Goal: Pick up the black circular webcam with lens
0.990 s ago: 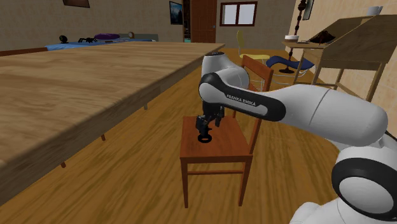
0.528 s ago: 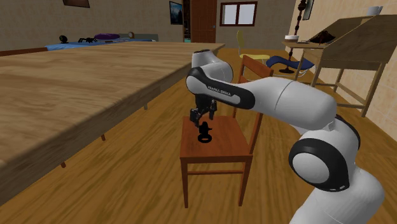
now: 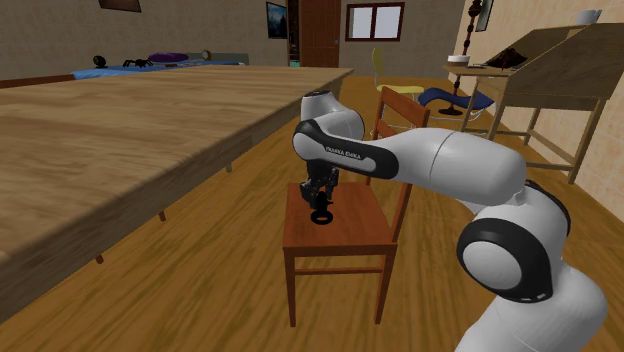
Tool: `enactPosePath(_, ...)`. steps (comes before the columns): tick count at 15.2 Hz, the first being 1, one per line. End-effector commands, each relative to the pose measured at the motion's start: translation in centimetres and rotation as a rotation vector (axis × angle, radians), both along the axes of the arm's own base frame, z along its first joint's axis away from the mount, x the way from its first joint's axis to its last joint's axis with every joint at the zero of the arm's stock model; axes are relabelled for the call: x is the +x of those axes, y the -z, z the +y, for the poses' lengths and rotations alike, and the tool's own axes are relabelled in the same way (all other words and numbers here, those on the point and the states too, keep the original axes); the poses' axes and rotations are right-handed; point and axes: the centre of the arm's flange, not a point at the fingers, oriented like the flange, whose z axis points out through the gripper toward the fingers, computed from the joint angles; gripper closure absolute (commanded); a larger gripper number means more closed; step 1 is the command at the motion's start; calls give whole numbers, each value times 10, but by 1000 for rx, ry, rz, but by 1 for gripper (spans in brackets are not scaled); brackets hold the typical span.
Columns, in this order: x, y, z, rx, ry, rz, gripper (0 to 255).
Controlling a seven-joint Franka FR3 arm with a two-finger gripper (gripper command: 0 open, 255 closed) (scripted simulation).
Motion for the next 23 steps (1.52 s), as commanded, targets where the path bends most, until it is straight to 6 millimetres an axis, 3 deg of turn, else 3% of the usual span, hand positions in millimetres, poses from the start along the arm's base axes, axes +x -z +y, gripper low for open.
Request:
enactPosePath(1, 0, 1, 0, 0, 0, 1, 255)
enactPosePath(9, 0, 1, 0, 0, 0, 1, 255)
enactPosePath(23, 0, -73, 0, 0, 0, 1, 255)
